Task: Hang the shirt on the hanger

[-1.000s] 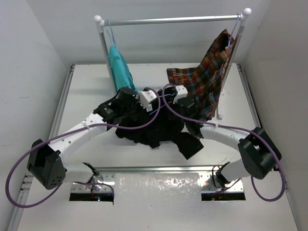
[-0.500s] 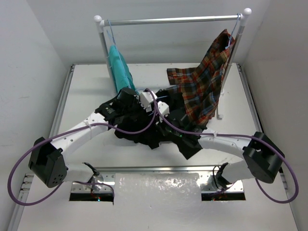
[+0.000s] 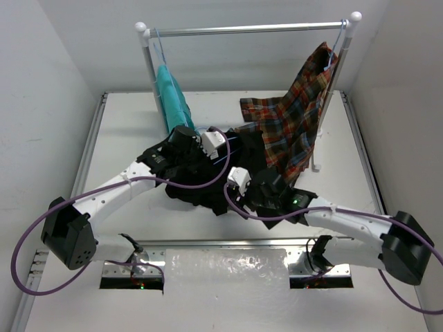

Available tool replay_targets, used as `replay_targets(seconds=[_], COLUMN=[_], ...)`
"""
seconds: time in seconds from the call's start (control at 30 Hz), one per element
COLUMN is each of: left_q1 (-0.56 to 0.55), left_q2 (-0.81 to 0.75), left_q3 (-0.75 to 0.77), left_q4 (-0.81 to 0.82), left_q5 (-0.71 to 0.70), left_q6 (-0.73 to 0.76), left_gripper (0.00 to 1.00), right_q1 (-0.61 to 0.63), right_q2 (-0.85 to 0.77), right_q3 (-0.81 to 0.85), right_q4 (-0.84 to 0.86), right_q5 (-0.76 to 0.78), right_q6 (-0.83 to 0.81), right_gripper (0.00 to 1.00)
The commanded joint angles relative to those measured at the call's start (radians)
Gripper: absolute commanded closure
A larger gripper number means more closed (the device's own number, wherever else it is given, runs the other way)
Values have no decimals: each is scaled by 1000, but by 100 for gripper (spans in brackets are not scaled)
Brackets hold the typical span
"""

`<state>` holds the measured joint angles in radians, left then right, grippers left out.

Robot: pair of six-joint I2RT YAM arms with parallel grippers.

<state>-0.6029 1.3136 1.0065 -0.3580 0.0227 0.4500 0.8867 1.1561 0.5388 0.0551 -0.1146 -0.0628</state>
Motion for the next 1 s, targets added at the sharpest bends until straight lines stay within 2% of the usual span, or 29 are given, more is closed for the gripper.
replay_targets(seconds=[0.0,0.1,0.13,0.17,0.23,0.27,0.33,0.4,0.47,0.57,0.67,0.73,0.8,0.9,0.93,0.97], left_q1=[-9,-11,-11,-11,-11,-12,-14,-21,-29,-37,-43,-43,-41,-41,-41,-41], left_q2=[-34,-51,-57,-59,-74,-80,-109,-135,-137,-139,-149,-148,-142,-136,-136,-131], left_q3=[15,7,7,6,-2,-6,-31,-52,-52,-55,-71,-75,-78,-74,-71,-65], left_q4=[79,70,61,42,25,16,17,45,62,71,91,102,109,116,119,120], left_q5=[20,52,65,91,120,150,172,168,132,112,105,99,95,94,94,94], left_q6=[41,93,107,143,196,208,239,239,199,168,159,147,138,125,119,107], left_gripper=[100,100,100,100,100,100,100,100,100,100,100,100,100,100,100,100], right_q1=[-5,-47,-83,-106,-202,-234,-322,-388,-423,-423,-410,-381,-303,-252,-250,-250], right_q2=[-88,-171,-191,-194,-171,-159,-116,-85,-35,34,62,68,65,53,53,60], right_q3=[75,196,270,306,406,433,503,559,581,613,575,558,544,495,484,471], right_q4=[-110,-222,-253,-280,-392,-426,-498,-497,-440,-400,-338,-334,-362,-339,-333,-333], right_q5=[21,-55,-138,-184,-357,-390,-427,-392,-281,-237,-209,-162,-24,114,148,179], right_q6=[-48,-63,-84,-97,-153,-169,-203,-165,-64,58,203,228,199,213,222,231], right_gripper=[22,22,29,48,55,59,58,48,38,35,31,29,29,38,50,56])
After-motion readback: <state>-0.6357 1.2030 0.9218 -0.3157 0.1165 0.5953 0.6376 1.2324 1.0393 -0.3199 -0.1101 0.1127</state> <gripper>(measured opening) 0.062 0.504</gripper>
